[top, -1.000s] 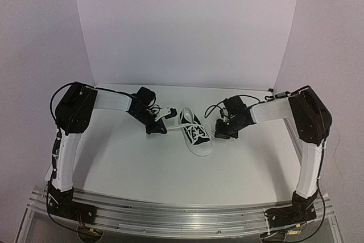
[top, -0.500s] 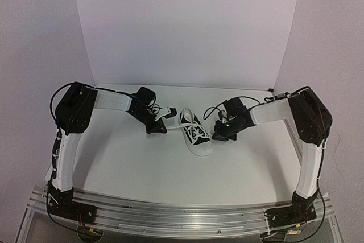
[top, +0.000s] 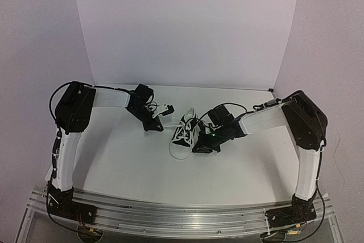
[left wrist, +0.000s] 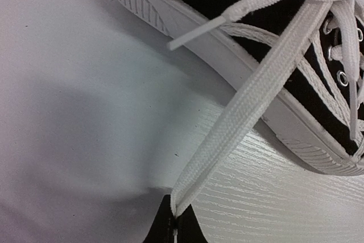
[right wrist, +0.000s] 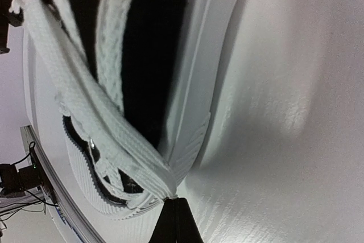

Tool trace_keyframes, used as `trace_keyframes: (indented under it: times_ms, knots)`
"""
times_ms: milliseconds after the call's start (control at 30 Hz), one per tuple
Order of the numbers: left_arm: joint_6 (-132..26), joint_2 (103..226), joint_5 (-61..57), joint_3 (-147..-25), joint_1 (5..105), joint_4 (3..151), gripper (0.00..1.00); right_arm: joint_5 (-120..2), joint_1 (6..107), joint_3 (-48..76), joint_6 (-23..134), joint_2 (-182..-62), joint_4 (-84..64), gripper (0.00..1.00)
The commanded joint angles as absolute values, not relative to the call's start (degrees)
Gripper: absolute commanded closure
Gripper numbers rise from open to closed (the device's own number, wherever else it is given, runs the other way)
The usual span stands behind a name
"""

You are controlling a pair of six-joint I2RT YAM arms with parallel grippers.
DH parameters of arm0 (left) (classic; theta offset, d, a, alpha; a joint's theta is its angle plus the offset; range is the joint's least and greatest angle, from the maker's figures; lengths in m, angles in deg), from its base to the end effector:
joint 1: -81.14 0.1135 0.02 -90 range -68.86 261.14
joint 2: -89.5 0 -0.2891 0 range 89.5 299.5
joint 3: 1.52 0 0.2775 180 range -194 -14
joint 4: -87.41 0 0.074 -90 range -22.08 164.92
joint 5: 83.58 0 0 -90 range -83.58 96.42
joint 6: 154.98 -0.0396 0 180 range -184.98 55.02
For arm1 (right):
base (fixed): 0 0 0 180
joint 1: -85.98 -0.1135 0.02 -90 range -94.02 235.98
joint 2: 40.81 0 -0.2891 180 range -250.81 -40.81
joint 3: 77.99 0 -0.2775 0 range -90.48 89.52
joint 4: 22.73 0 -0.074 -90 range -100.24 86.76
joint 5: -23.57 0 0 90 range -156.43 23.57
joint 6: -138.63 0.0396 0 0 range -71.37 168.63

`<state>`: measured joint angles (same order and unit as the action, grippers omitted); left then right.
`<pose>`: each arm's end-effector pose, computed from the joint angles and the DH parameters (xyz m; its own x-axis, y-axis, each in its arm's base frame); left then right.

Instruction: Tie the shoes

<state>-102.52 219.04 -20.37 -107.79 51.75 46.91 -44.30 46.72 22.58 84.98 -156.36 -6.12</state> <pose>0.4333 -0.2645 0.1287 -0.2471 0.7634 -0.5968 0.9612 0.2710 -0.0513 0.3280 0.2874 0.1227 -0.9484 -0.0661 -0.3100 -0.2492 0.7599 0.6004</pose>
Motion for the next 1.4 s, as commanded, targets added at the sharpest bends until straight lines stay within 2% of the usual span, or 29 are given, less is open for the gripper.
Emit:
trace_keyframes:
  times_ms: [0,100,167,233,333,433,567,700,933,1067,1200,1367]
  knots:
    - [-102.6,218.5,-21.6,-110.1,51.9,45.1,0.76,-42.1,46.2,22.4,86.2,-156.9,-6.9,1.00]
    - [-105.1,215.7,-24.3,-107.9,52.0,46.4,0.54,-42.4,46.7,22.5,85.6,-156.1,-6.9,1.00]
    - [-108.2,213.5,-26.2,-105.9,51.9,49.1,0.45,-42.0,47.3,22.3,85.4,-155.6,-6.8,1.00]
    - [-110.5,212.2,-28.5,-105.8,51.9,49.7,0.42,-42.0,48.2,22.6,85.3,-154.8,-6.8,0.96]
    - [-111.4,212.5,-32.4,-109.8,51.2,48.5,0.42,-41.2,50.7,23.4,84.9,-152.3,-6.7,0.73]
    - [-112.7,213.4,-33.5,-113.0,49.5,47.8,0.42,-39.5,53.9,23.7,83.8,-149.7,-6.1,0.59]
    - [-113.8,215.1,-32.3,-114.7,47.7,47.6,0.46,-41.2,55.5,20.4,79.6,-147.8,-2.3,0.51]
    - [-114.4,215.8,-31.8,-114.7,47.5,47.7,0.62,-42.8,55.5,15.9,78.6,-148.6,-1.7,0.50]
    - [-115.8,214.5,-34.5,-114.0,47.3,45.1,0.54,-46.5,55.3,10.1,80.9,-152.7,-1.9,0.50]
    - [-114.5,214.9,-33.7,-114.0,46.7,46.1,0.54,-48.4,54.9,7.3,83.0,-155.6,-1.9,0.50]
    - [-112.6,216.0,-31.5,-114.1,45.9,47.7,0.70,-49.6,53.6,4.1,84.0,-158.8,-1.9,0.50]
    - [-111.1,216.3,-29.1,-114.1,45.6,47.9,0.98,-53.0,52.9,2.4,86.1,-161.4,-2.1,0.51]
